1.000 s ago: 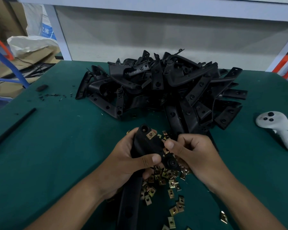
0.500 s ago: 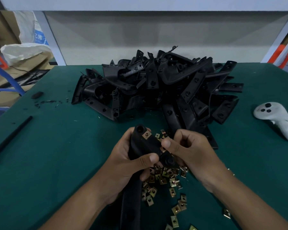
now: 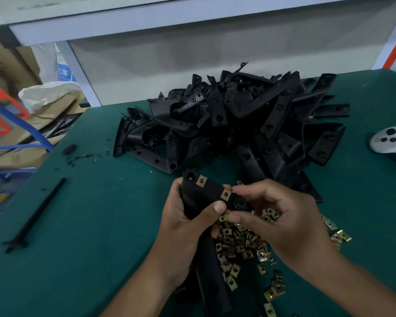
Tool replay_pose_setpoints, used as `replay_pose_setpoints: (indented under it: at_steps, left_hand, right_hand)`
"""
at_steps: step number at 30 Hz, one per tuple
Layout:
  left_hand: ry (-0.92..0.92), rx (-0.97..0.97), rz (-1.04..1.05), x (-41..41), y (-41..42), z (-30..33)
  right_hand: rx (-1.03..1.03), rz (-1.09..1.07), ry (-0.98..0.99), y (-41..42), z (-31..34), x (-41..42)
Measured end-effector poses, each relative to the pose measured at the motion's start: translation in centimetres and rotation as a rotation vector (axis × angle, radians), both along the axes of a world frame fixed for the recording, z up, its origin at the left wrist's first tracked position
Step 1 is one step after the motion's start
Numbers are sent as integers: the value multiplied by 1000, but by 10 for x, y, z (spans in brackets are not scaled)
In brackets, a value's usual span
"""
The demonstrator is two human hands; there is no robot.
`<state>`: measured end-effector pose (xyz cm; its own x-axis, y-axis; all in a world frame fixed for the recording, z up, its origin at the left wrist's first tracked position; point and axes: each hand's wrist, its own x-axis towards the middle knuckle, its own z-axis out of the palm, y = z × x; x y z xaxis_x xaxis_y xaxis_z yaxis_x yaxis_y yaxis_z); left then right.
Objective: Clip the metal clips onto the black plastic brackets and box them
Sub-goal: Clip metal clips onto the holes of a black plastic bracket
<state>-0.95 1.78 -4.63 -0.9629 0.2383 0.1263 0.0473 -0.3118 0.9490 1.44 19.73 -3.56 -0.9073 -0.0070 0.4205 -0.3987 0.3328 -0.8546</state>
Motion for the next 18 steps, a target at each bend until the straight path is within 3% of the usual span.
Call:
replay_pose_setpoints:
  at_steps: [11,18]
  left_hand:
    - [-59,113,-21,-3,0,-2]
    - [-114,177,-45,12,13,12]
  right_hand:
    - [-11,-84,19,12,-5,-8]
    - [205,-154,239,23,19,-4]
